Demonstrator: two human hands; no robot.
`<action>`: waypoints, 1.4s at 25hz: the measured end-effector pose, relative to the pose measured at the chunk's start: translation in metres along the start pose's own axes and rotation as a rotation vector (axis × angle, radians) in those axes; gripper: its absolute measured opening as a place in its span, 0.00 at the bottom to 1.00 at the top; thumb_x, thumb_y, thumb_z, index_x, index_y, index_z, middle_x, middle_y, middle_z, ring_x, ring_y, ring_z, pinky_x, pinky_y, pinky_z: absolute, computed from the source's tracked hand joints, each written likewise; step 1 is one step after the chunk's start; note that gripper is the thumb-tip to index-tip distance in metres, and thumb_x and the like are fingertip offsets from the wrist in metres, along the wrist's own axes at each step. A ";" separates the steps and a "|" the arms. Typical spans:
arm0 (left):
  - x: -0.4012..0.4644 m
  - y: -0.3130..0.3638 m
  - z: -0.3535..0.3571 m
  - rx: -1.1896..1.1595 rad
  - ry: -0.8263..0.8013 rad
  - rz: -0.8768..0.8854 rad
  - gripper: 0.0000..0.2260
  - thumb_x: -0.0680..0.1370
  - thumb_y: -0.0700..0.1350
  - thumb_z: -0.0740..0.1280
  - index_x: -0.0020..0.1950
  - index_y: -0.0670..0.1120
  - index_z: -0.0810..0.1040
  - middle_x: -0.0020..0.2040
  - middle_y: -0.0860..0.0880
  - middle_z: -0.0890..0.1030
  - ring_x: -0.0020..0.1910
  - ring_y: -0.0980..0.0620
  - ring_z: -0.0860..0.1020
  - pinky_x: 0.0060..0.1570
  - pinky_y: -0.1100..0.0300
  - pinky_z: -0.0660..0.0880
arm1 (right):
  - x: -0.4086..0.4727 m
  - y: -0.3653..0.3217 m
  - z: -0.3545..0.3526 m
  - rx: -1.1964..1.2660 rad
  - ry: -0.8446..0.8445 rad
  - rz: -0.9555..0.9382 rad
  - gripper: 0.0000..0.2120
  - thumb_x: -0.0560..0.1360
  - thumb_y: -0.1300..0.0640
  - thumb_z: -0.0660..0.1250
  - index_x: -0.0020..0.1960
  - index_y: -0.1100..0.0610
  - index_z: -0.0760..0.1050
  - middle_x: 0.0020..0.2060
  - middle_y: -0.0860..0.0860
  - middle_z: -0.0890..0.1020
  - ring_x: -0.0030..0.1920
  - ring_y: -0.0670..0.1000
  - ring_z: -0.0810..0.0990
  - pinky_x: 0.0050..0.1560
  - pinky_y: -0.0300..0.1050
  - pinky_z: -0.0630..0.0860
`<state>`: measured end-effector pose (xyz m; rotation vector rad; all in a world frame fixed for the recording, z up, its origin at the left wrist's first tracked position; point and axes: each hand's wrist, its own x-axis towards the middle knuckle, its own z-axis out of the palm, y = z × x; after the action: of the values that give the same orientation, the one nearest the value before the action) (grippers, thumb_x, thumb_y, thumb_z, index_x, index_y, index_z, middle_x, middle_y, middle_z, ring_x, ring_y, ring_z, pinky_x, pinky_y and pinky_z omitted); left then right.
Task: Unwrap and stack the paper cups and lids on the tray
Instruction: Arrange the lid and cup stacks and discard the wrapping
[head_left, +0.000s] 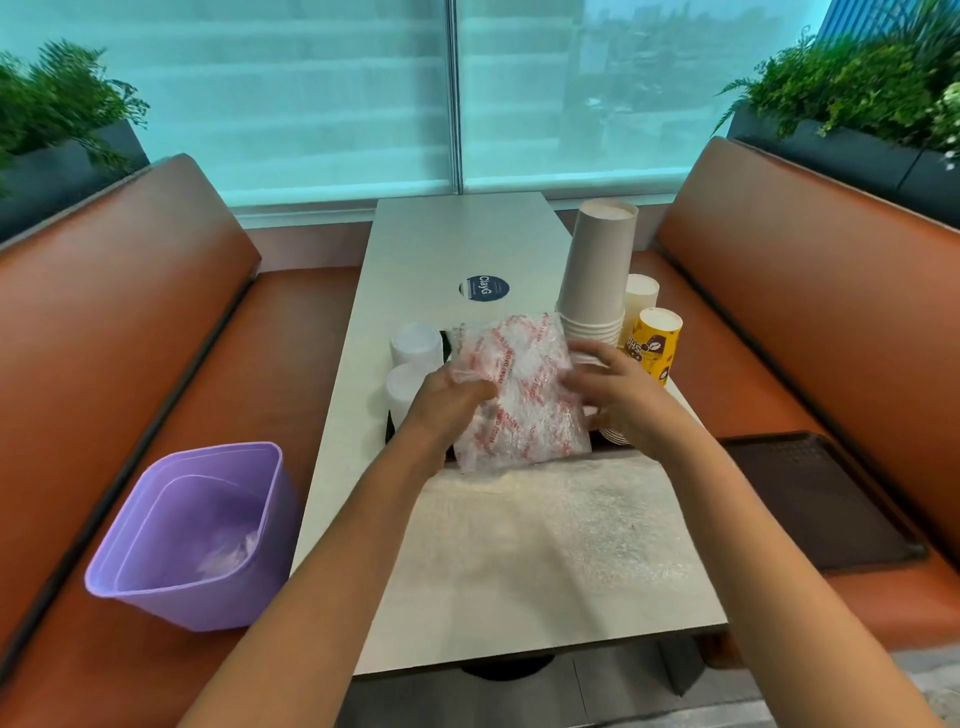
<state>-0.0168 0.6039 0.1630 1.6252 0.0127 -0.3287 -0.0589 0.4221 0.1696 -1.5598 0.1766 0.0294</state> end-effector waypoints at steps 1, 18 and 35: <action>-0.004 0.003 0.001 -0.007 -0.020 0.001 0.09 0.75 0.39 0.67 0.55 0.46 0.75 0.53 0.48 0.80 0.52 0.49 0.78 0.47 0.59 0.74 | 0.000 0.001 0.001 -0.045 -0.075 0.022 0.18 0.73 0.67 0.67 0.61 0.54 0.72 0.49 0.52 0.82 0.43 0.49 0.83 0.39 0.44 0.79; -0.012 -0.006 -0.002 -0.330 -0.154 -0.020 0.11 0.78 0.33 0.60 0.45 0.44 0.80 0.34 0.50 0.83 0.33 0.53 0.81 0.31 0.61 0.79 | 0.003 0.030 0.021 0.443 -0.022 -0.017 0.11 0.72 0.72 0.62 0.52 0.65 0.77 0.44 0.58 0.81 0.45 0.57 0.81 0.43 0.48 0.81; -0.013 0.002 0.003 -0.270 -0.140 -0.124 0.06 0.80 0.48 0.61 0.50 0.51 0.77 0.34 0.57 0.82 0.30 0.61 0.80 0.27 0.66 0.77 | 0.007 0.023 0.020 0.086 0.210 -0.139 0.11 0.79 0.62 0.62 0.60 0.61 0.74 0.46 0.50 0.81 0.41 0.44 0.82 0.38 0.34 0.76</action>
<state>-0.0296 0.6033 0.1679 1.3339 0.0493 -0.5134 -0.0533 0.4416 0.1457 -1.4846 0.2313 -0.2495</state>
